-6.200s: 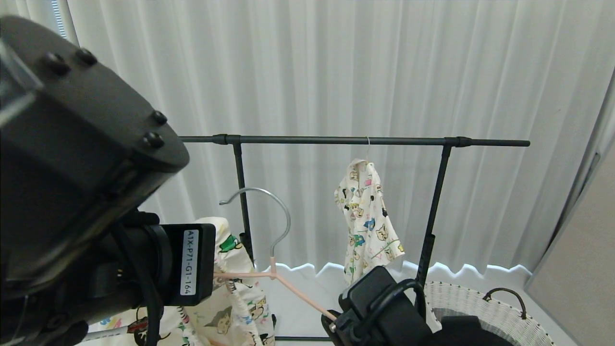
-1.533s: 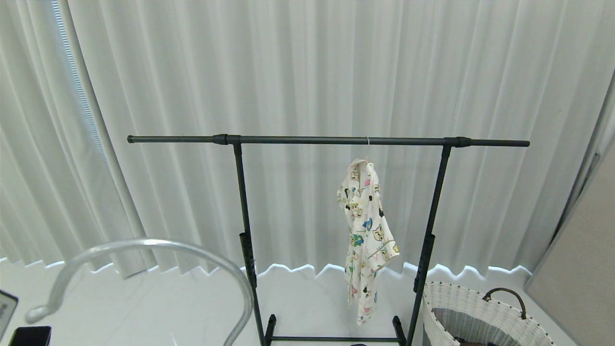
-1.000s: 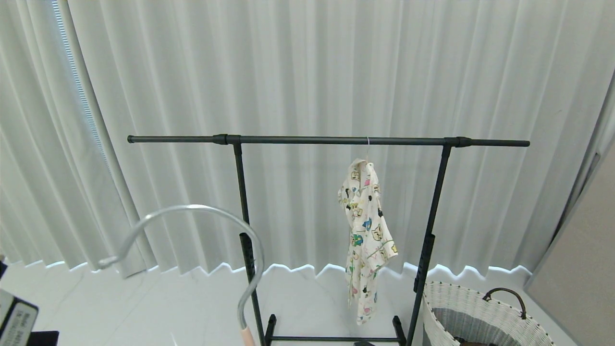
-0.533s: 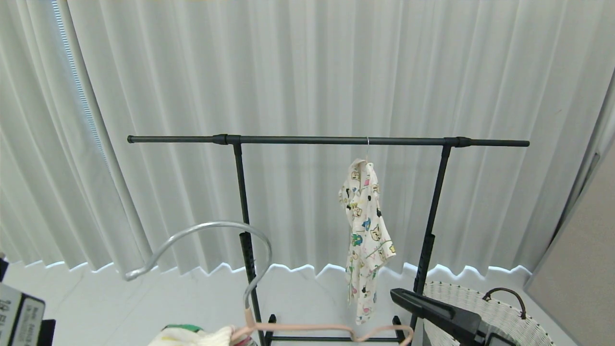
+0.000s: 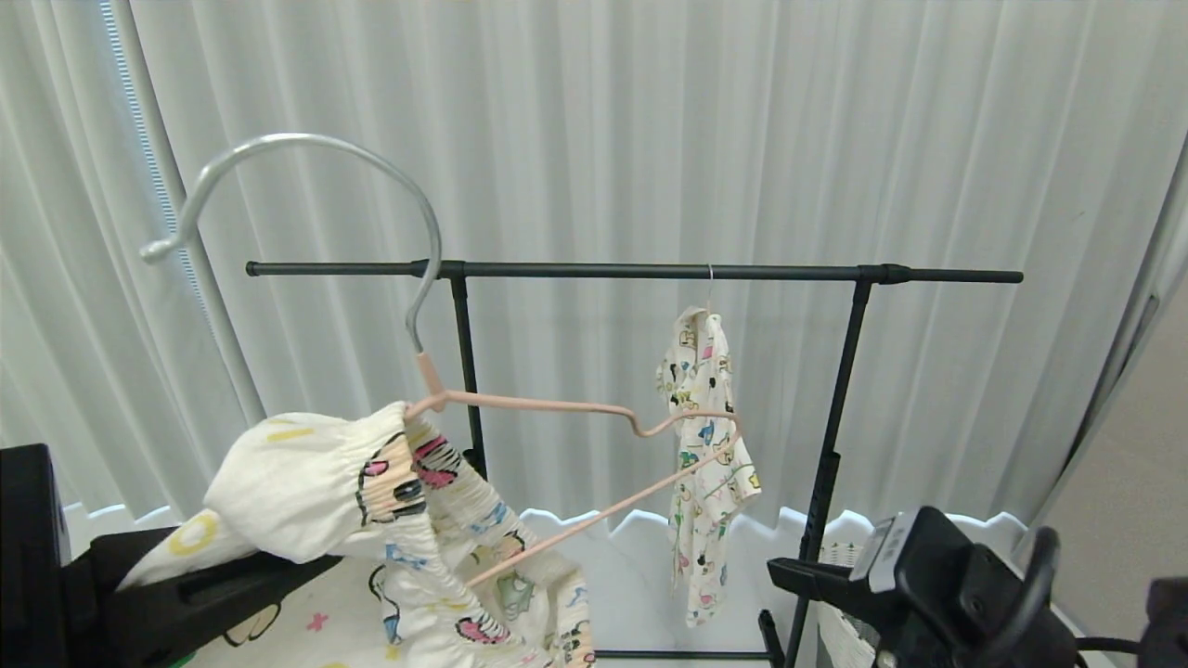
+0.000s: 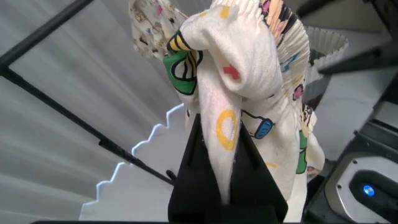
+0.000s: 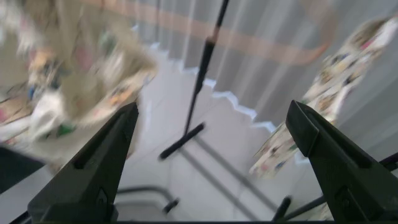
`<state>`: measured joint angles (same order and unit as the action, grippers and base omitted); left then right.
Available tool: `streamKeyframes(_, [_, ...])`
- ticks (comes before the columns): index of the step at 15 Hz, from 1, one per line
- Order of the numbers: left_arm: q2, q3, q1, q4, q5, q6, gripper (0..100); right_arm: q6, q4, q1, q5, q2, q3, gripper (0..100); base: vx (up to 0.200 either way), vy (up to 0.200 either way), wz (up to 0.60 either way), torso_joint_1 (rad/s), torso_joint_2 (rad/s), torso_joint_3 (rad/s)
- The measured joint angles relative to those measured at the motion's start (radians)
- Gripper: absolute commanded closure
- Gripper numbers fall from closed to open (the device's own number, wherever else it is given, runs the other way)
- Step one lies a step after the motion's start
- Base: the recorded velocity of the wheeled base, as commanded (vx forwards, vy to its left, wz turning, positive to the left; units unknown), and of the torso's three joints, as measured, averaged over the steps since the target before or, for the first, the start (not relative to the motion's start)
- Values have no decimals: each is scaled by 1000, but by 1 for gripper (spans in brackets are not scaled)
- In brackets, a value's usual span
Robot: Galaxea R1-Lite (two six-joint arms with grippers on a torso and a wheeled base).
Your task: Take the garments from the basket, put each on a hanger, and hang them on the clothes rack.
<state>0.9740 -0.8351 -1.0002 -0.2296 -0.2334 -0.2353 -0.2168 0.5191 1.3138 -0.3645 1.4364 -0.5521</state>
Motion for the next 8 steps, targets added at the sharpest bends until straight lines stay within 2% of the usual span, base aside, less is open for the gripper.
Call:
streamKeyframes(2, [1, -4, 4, 11, 0, -3, 100, -40, -35, -61, 90, 1, -60, 0, 0, 0, 0, 0, 0, 0])
streamKeyframes(5, [7, -14, 4, 45, 0, -4, 100, -58, -32, -108, 99, 50, -108, 0, 0, 0, 0, 0, 0, 0])
streamKeyframes(8, [21, -21, 4, 88, 1, -29, 100, -70, 96, -101, 98, 125, -133, 0, 0, 0, 0, 0, 0, 0])
